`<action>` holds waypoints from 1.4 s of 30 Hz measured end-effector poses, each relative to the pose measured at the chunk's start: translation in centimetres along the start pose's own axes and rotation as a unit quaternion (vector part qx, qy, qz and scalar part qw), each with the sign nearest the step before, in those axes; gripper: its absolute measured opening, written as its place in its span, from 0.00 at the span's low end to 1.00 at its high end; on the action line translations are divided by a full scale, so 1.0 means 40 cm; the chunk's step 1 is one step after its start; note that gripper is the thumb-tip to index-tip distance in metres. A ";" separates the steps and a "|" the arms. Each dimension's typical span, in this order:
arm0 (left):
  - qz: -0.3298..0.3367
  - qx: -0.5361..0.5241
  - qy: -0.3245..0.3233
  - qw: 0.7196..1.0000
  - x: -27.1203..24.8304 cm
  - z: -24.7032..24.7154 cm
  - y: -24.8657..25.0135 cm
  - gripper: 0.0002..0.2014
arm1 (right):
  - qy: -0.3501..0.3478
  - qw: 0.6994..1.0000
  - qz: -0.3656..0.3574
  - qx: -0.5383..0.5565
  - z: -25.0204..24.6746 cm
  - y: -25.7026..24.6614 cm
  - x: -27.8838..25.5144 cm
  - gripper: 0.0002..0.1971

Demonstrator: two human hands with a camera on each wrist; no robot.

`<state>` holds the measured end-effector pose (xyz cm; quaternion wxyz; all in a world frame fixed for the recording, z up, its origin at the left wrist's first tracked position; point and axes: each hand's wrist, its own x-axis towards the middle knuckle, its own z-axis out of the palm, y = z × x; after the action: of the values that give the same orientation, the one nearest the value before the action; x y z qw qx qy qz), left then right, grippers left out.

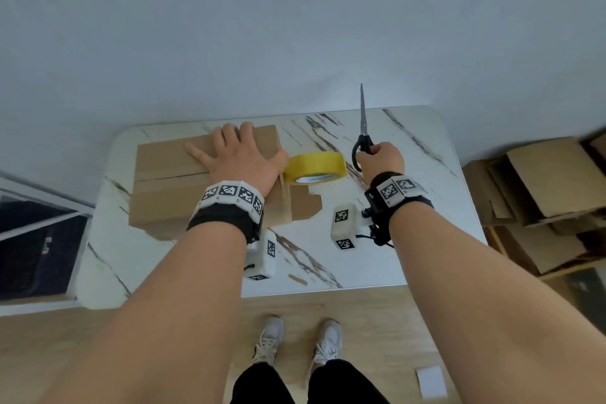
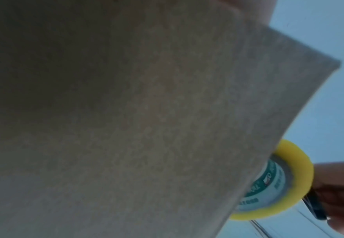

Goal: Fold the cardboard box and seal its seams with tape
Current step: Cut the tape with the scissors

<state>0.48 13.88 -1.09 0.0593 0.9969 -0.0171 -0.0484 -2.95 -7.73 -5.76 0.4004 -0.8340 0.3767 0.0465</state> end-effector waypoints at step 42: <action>0.014 -0.056 -0.154 0.986 0.019 -0.083 -0.039 0.33 | -0.326 0.891 0.114 0.295 0.060 -0.040 -0.353 0.25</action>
<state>1.59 15.78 1.94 0.1125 0.9723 -0.0372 -0.2013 -11.40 2.95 -0.98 0.7203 -0.5666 0.3144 0.2476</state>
